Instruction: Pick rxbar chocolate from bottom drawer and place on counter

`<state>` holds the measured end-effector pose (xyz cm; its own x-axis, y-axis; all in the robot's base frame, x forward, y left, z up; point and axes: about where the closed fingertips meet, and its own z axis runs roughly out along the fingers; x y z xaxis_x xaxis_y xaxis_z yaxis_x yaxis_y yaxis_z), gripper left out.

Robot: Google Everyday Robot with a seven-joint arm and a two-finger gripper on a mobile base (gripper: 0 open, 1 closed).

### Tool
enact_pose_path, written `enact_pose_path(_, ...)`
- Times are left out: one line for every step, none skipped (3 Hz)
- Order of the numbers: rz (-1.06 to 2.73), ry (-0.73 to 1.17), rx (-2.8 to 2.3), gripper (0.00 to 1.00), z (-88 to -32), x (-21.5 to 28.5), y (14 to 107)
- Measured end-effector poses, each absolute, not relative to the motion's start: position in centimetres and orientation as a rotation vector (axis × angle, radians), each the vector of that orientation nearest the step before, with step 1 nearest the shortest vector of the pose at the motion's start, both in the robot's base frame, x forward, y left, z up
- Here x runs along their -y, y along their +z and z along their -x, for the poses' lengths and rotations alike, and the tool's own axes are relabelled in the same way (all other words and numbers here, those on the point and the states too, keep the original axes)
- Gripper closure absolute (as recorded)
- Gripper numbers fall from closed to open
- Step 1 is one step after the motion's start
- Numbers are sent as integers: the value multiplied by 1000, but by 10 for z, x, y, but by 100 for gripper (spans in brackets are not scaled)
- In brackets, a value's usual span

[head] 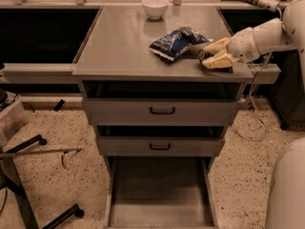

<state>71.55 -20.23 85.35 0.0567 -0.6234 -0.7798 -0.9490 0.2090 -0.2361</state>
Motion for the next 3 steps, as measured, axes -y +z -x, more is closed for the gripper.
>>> enact_pose_path(1501, 494, -1654, 35, -715, 202, 853)
enact_pose_path(1501, 494, -1654, 11, -716, 202, 853)
enact_pose_path(1501, 494, -1654, 0, -716, 202, 853)
